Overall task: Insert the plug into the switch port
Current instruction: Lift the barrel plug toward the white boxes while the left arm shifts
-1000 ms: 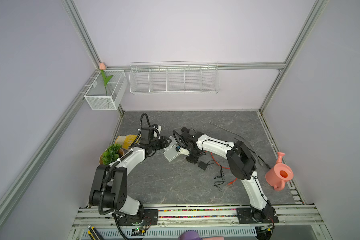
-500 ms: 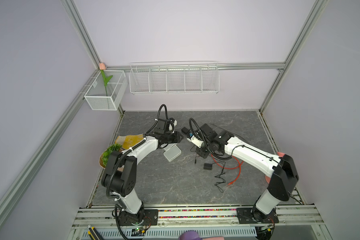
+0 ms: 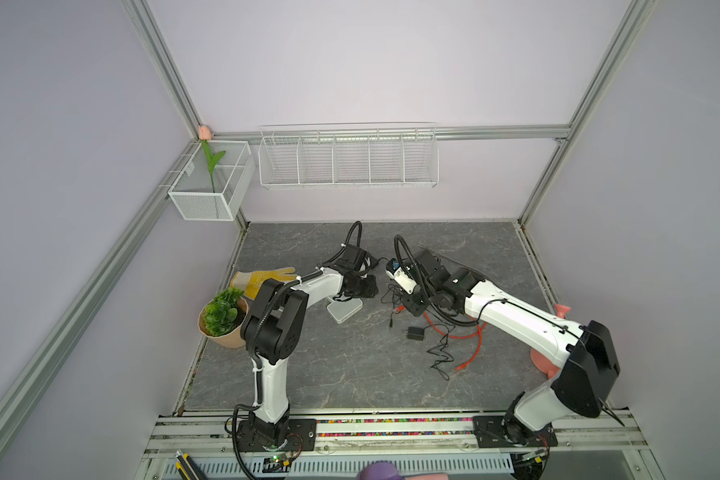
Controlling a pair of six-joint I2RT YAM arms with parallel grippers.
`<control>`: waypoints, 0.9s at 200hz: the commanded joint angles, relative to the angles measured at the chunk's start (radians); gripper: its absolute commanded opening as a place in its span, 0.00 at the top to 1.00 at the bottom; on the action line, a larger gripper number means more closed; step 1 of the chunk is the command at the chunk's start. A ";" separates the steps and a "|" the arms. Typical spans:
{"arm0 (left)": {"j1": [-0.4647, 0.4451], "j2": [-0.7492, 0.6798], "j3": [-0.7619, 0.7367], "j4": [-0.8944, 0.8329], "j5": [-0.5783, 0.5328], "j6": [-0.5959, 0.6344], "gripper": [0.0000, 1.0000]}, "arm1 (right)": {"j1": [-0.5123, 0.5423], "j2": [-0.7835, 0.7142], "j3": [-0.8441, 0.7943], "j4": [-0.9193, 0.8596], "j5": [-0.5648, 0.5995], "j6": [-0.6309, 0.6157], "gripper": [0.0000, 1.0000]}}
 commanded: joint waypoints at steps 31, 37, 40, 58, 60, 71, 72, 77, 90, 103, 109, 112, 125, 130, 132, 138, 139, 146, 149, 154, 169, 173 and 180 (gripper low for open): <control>-0.040 -0.022 -0.036 -0.048 -0.088 -0.005 0.64 | -0.002 -0.031 -0.013 0.049 0.003 0.013 0.94; -0.043 -0.026 -0.050 -0.048 -0.094 -0.006 0.63 | -0.002 -0.030 -0.012 0.049 0.004 0.013 0.94; -0.046 -0.030 -0.057 -0.048 -0.095 -0.007 0.63 | -0.002 -0.028 -0.011 0.050 0.005 0.013 0.94; -0.046 -0.056 -0.110 -0.038 -0.117 -0.009 0.63 | -0.002 -0.021 -0.008 0.051 0.001 0.009 0.93; -0.046 -0.061 -0.117 -0.038 -0.120 -0.009 0.64 | -0.002 -0.021 -0.009 0.051 0.001 0.010 0.93; -0.046 -0.084 -0.150 -0.032 -0.145 -0.012 0.64 | -0.002 -0.017 -0.007 0.052 -0.001 0.008 0.93; -0.046 -0.086 -0.154 -0.032 -0.148 -0.012 0.64 | -0.003 -0.017 -0.007 0.052 -0.001 0.008 0.93; -0.046 -0.099 -0.167 -0.031 -0.157 -0.012 0.64 | -0.003 -0.016 -0.007 0.052 -0.002 0.007 0.94; -0.046 -0.130 -0.196 -0.034 -0.172 -0.013 0.64 | -0.002 -0.011 -0.005 0.053 -0.009 0.008 0.93; -0.046 -0.165 -0.229 -0.031 -0.180 -0.016 0.64 | -0.002 -0.008 -0.005 0.054 -0.017 0.009 0.94; -0.046 -0.181 -0.247 -0.031 -0.183 -0.018 0.64 | -0.002 -0.007 -0.002 0.055 -0.018 0.010 0.93; -0.047 -0.191 -0.256 -0.029 -0.185 -0.019 0.64 | -0.003 -0.007 -0.002 0.056 -0.019 0.011 0.93; -0.046 -0.234 -0.295 -0.027 -0.192 -0.021 0.64 | -0.002 -0.005 -0.002 0.056 -0.026 0.012 0.93; -0.046 -0.254 -0.311 -0.029 -0.195 -0.021 0.64 | -0.002 -0.001 -0.001 0.056 -0.029 0.011 0.94; -0.046 -0.261 -0.316 -0.029 -0.195 -0.022 0.64 | -0.002 0.000 0.000 0.057 -0.031 0.010 0.93; -0.047 -0.282 -0.335 -0.030 -0.200 -0.023 0.64 | -0.003 0.004 0.001 0.056 -0.031 0.010 0.93; -0.047 -0.286 -0.337 -0.030 -0.200 -0.023 0.64 | -0.002 0.004 0.002 0.055 -0.031 0.010 0.94; -0.047 -0.314 -0.359 -0.035 -0.207 -0.025 0.64 | -0.002 0.012 0.004 0.054 -0.031 0.010 0.93; -0.047 -0.324 -0.369 -0.036 -0.208 -0.025 0.64 | -0.002 0.015 0.006 0.052 -0.033 0.010 0.94; -0.045 -0.346 -0.383 -0.041 -0.213 -0.027 0.64 | -0.002 0.021 0.006 0.052 -0.033 0.008 0.93; -0.044 -0.406 -0.418 -0.061 -0.226 -0.032 0.64 | -0.002 0.041 0.013 0.052 -0.041 0.007 0.94; -0.043 -0.424 -0.427 -0.064 -0.230 -0.033 0.64 | -0.003 0.047 0.015 0.052 -0.043 0.007 0.93; -0.039 -0.457 -0.441 -0.072 -0.231 -0.036 0.65 | -0.002 0.059 0.016 0.055 -0.047 0.005 0.94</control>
